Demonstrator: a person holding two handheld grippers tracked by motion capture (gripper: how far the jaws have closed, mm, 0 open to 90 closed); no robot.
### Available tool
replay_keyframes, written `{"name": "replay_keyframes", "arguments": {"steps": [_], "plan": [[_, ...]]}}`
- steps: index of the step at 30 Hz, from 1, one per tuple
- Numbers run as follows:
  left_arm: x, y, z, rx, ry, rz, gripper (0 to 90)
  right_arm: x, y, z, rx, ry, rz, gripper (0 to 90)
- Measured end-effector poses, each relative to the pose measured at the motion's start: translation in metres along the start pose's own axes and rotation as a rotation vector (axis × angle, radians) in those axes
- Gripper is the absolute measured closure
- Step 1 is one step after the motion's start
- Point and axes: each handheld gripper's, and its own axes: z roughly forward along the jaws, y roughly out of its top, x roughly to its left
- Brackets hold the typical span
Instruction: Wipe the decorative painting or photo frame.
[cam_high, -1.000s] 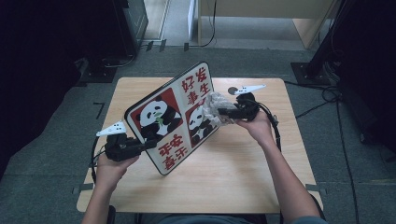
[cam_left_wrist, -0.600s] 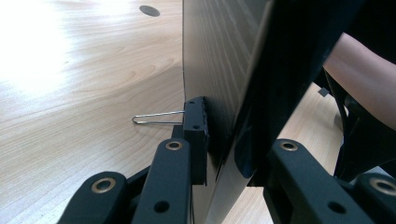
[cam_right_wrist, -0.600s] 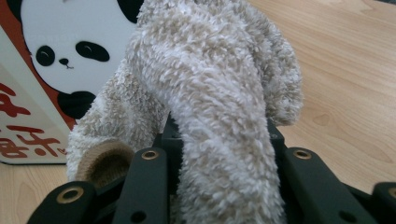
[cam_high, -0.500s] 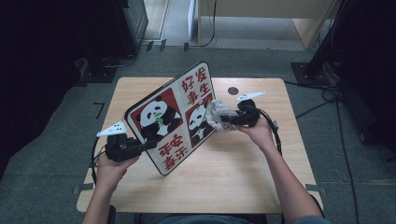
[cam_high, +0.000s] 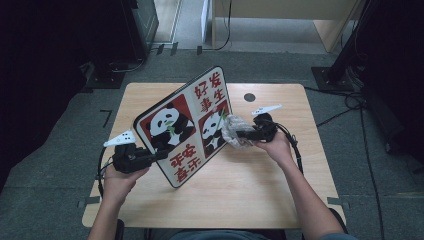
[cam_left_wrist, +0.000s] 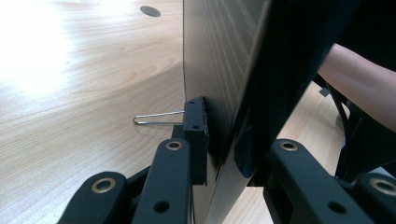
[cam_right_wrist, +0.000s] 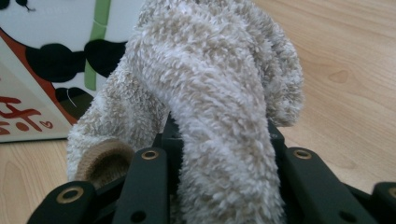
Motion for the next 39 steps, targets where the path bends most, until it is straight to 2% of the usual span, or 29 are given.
{"name": "replay_keyframes", "arguments": {"steps": [8,15,19,22,30,36,39], "plan": [[0.0,0.0,0.0,-0.003,-0.002,-0.001,76.6,-0.003,-0.01,0.01,0.047,0.0,0.004,65.6],[-0.001,-0.001,0.0,-0.004,0.002,0.006,76.4,-0.003,-0.008,0.005,0.051,0.008,0.005,65.8],[-0.001,-0.001,0.0,-0.004,0.004,0.005,76.5,-0.003,-0.004,-0.003,0.046,0.01,0.008,66.0],[-0.001,-0.001,0.0,-0.007,0.004,0.005,76.6,-0.002,-0.001,-0.012,0.036,-0.001,-0.01,66.0],[0.0,-0.001,-0.001,-0.009,0.001,0.002,76.8,0.003,0.013,-0.033,-0.018,0.013,-0.004,66.1],[-0.002,-0.001,-0.001,-0.006,0.012,0.003,77.0,0.012,0.024,-0.046,-0.01,-0.001,-0.045,66.1],[-0.002,-0.001,-0.001,-0.009,0.01,-0.003,77.0,0.016,0.031,-0.053,-0.018,-0.004,-0.034,66.1]]}}
